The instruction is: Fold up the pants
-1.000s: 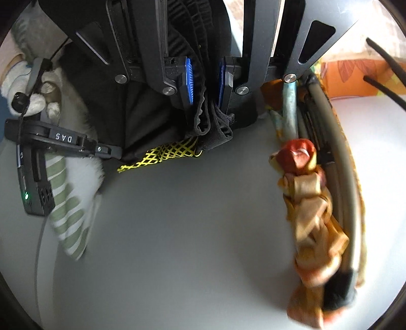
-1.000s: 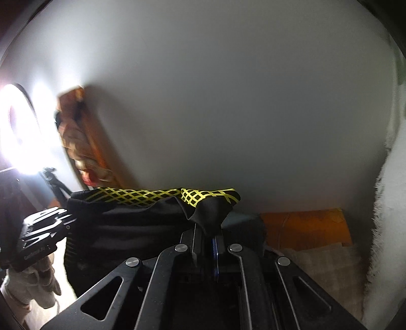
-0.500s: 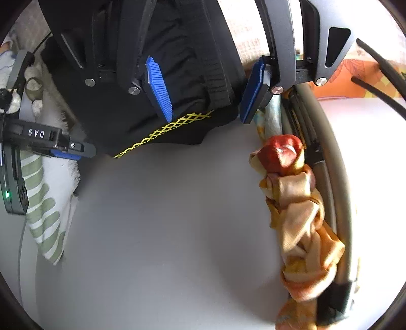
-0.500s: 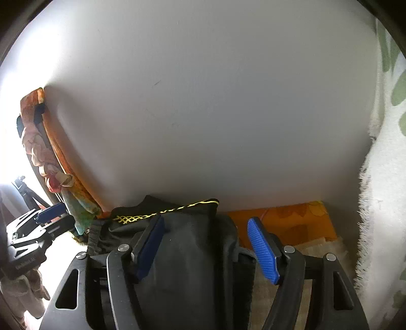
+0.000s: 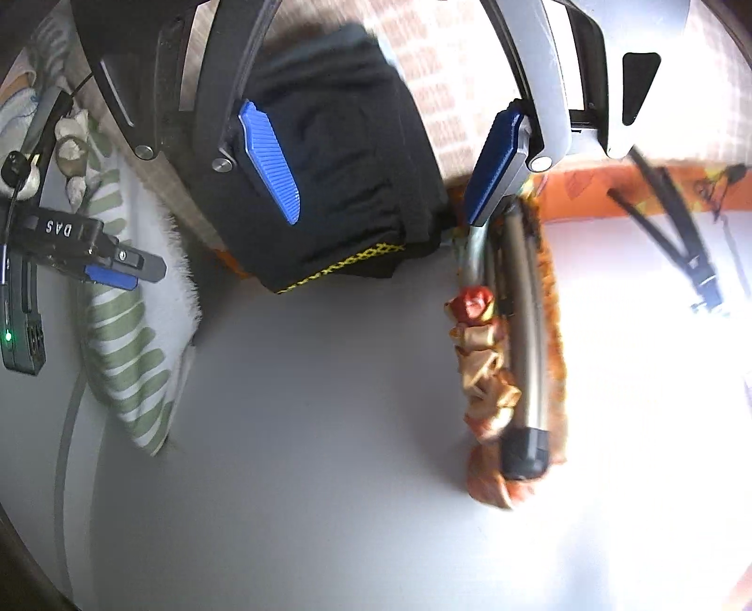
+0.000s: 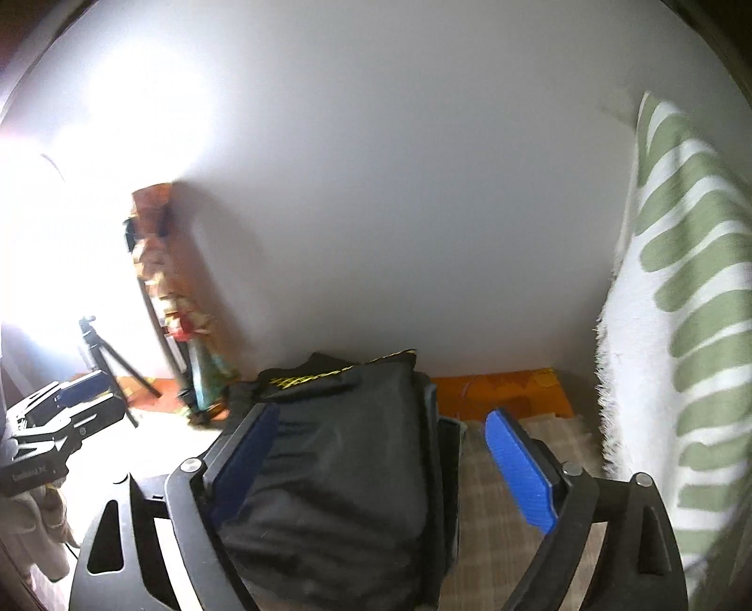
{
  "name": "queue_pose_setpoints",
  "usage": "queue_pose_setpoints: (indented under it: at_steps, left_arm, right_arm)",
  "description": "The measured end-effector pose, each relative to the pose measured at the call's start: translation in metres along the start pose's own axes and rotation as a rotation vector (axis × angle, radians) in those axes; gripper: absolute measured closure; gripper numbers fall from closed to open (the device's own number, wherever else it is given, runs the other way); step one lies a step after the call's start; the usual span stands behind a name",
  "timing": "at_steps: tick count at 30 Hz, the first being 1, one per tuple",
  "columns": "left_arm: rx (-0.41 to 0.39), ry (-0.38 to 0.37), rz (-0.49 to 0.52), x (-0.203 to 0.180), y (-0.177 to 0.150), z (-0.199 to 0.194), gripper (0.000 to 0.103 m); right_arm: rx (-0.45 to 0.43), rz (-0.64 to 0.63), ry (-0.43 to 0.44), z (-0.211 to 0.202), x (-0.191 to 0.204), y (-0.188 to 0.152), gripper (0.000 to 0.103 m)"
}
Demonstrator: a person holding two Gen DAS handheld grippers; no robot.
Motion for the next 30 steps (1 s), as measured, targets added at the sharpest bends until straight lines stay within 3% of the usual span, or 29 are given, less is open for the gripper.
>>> queue_pose_setpoints:
  at_steps: [6,15,23,30]
  left_arm:
    - [-0.011,-0.005,-0.007,-0.005,-0.026,-0.062,0.026]
    - [-0.003,0.047,-0.008,-0.022,-0.083,-0.133,0.022]
    - [0.007,0.1,-0.021,-0.028,-0.122,-0.18,0.021]
    - [0.019,0.129,-0.045,-0.028,-0.156,-0.201,0.021]
  right_arm:
    - [-0.017,0.006,0.036,-0.054,0.02,-0.04,0.005]
    - [0.001,-0.011,0.07,-0.118,0.049,-0.112,0.005]
    - [-0.041,-0.051,0.087,-0.164,0.081,-0.161,0.0]
    - [-0.046,-0.052,0.094,-0.176,0.095,-0.2,0.0]
Point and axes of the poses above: each gripper's, at about its wrist camera, not at the fingertips, and z roughly the way its jaws point, x to its left, y to its top, the point moved 7 cm from there along z, roughly the way its jaws point, and after that the axes turned 15 degrees about z, right-handed, at the moved point
